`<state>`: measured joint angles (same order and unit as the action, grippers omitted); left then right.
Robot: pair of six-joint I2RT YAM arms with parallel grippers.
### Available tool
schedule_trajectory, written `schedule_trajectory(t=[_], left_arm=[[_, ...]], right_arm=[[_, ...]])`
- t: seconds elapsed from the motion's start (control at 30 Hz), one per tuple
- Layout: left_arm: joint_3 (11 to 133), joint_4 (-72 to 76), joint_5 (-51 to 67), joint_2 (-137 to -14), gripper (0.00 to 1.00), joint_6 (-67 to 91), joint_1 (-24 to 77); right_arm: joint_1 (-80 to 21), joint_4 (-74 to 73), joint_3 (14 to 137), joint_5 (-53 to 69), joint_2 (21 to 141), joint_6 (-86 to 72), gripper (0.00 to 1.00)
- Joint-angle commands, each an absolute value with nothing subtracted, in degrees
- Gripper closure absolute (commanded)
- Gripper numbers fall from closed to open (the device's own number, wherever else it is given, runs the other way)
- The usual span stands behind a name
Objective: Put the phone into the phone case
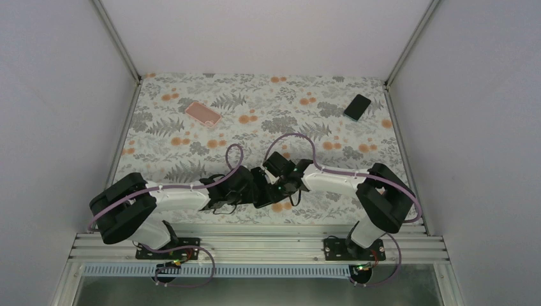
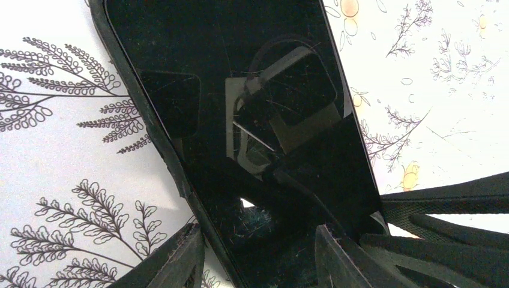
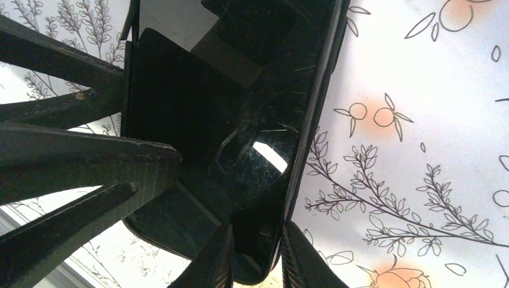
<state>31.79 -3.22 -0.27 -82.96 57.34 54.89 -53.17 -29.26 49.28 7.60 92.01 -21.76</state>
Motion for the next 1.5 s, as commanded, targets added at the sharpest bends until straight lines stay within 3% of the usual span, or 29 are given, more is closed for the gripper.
schedule_trajectory(t=[0.0,0.53,1.1,1.47], left_arm=[[28.92,-8.48,-0.97,-85.81,0.52,55.64,54.18],[24.34,-1.99,4.22,-84.11,0.52,54.10,48.98],[24.56,-3.17,3.47,-84.31,0.52,52.91,47.77],[25.87,-5.10,2.20,-84.72,0.53,52.92,48.93]], right_arm=[[-52.93,-41.45,47.22,5.46,98.81,-21.58,0.82],[-53.04,-41.40,50.10,1.94,112.20,-21.30,0.83],[-50.80,-38.02,54.71,4.04,117.61,-18.00,0.80],[-48.32,-39.50,51.42,8.38,106.13,-17.98,0.75]])
